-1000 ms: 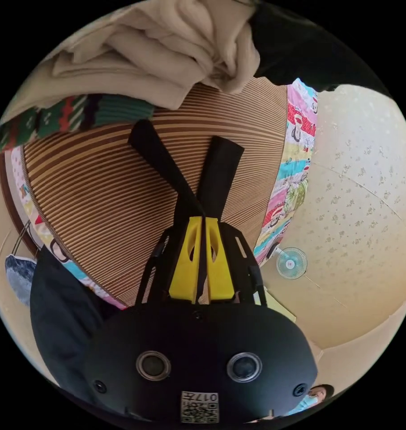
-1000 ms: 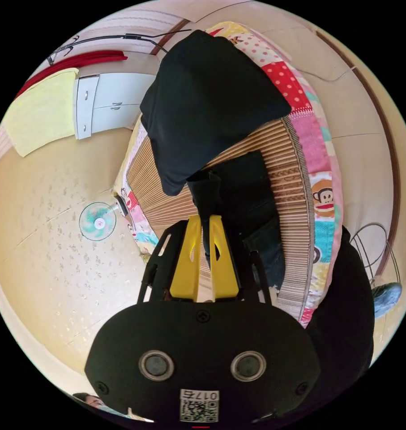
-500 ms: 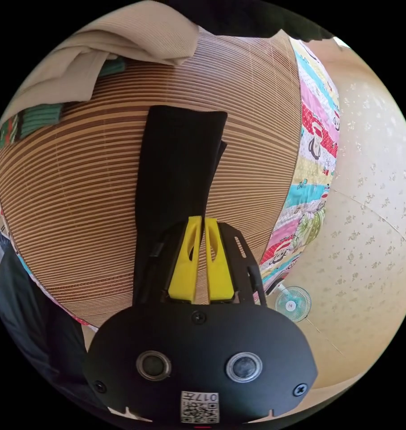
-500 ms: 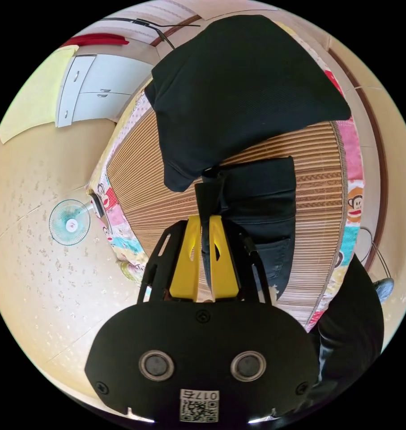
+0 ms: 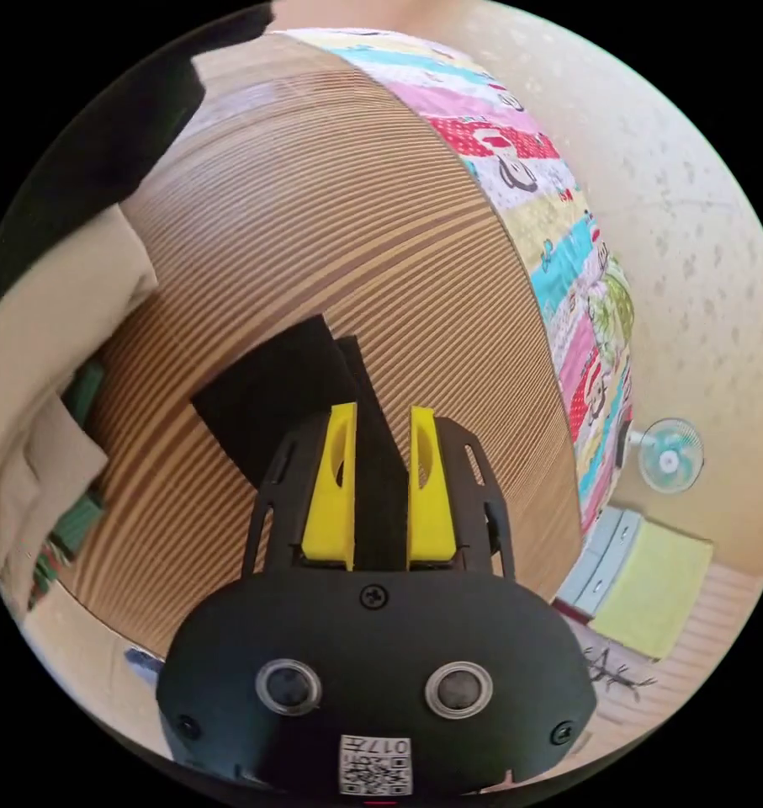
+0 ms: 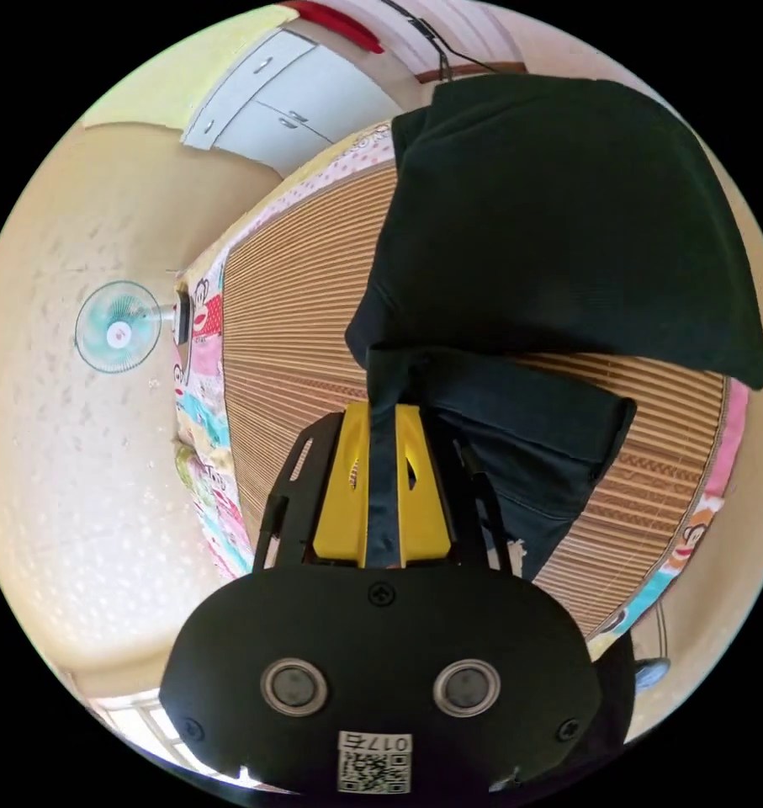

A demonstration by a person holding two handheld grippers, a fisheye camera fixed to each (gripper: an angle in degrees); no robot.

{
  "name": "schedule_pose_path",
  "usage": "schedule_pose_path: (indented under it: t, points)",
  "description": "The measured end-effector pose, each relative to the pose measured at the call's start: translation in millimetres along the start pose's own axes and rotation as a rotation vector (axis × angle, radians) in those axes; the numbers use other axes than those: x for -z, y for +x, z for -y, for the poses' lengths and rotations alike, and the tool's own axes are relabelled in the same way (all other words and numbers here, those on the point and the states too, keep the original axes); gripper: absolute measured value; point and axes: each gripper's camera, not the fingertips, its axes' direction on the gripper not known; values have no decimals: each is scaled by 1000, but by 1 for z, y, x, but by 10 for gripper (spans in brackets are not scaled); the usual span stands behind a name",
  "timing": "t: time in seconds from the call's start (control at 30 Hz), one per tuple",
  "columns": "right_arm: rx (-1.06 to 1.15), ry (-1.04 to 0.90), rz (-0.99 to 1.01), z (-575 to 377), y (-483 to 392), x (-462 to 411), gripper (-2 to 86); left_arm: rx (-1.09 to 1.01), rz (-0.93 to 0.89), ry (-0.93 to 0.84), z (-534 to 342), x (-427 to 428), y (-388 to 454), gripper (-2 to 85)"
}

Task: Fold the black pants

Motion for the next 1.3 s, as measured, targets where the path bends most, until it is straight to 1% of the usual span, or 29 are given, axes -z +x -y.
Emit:
schedule_pose_path:
  t: [0.07,0.13,0.2,0.27,0.4,0.5,0.53,0.6,0.63,0.67,0.7,0.73,0.83,0.87,0.9,0.97,1.07,1.17,1.23,1.3]
  points:
    - [26,39,-36,-11,4,10,35,-123,134,3,-9,10,-4,111]
    - [29,44,-81,-20,13,17,23,-166,218,-2,-16,12,-14,119]
    - [-7,32,-112,-33,32,25,13,-196,254,-9,-23,11,-22,116]
    - [-50,21,-99,-44,48,32,9,-197,283,4,-29,9,-29,111]
    - [-114,-7,-76,-76,73,40,6,-73,279,-34,-25,-1,-43,156]
    - [-124,-29,-68,-98,81,38,9,-29,229,-9,-26,-2,-50,156]
    - [-131,-32,-69,-102,82,37,10,-36,233,-16,-24,-4,-48,142]
    - [-168,-45,-61,-114,88,33,14,-114,204,-38,-19,-5,-39,91]
    - [-178,-48,-56,-116,90,32,15,-174,175,-51,-17,-3,-29,41]
    - [-190,-53,-45,-118,92,30,16,-203,186,-50,-16,3,-17,17]
    - [-190,-52,-41,-120,93,30,17,-228,174,-44,-16,7,-10,5]
    - [-187,-49,-45,-120,93,30,18,-300,141,-24,-17,18,6,0]
    - [-149,-50,-77,-118,89,30,26,-474,107,83,-19,47,40,-7]
    - [-132,-57,-89,-116,87,29,32,-492,98,99,-13,50,43,-8]
    - [-111,-68,-101,-115,85,28,41,-481,103,92,-8,47,41,-8]
    - [-86,-95,-129,-113,83,25,58,-340,105,13,22,21,12,-9]
    - [-95,-163,-140,-112,86,19,88,-202,88,-70,45,-16,-25,-9]
    - [-91,-207,-101,-116,89,18,103,-180,89,-54,53,-31,-39,-9]
    - [-68,-221,-110,-120,88,18,105,-171,80,-43,59,-35,-43,-8]
    - [-2,-249,-110,-121,84,16,99,-171,85,-46,68,-38,-45,-7]
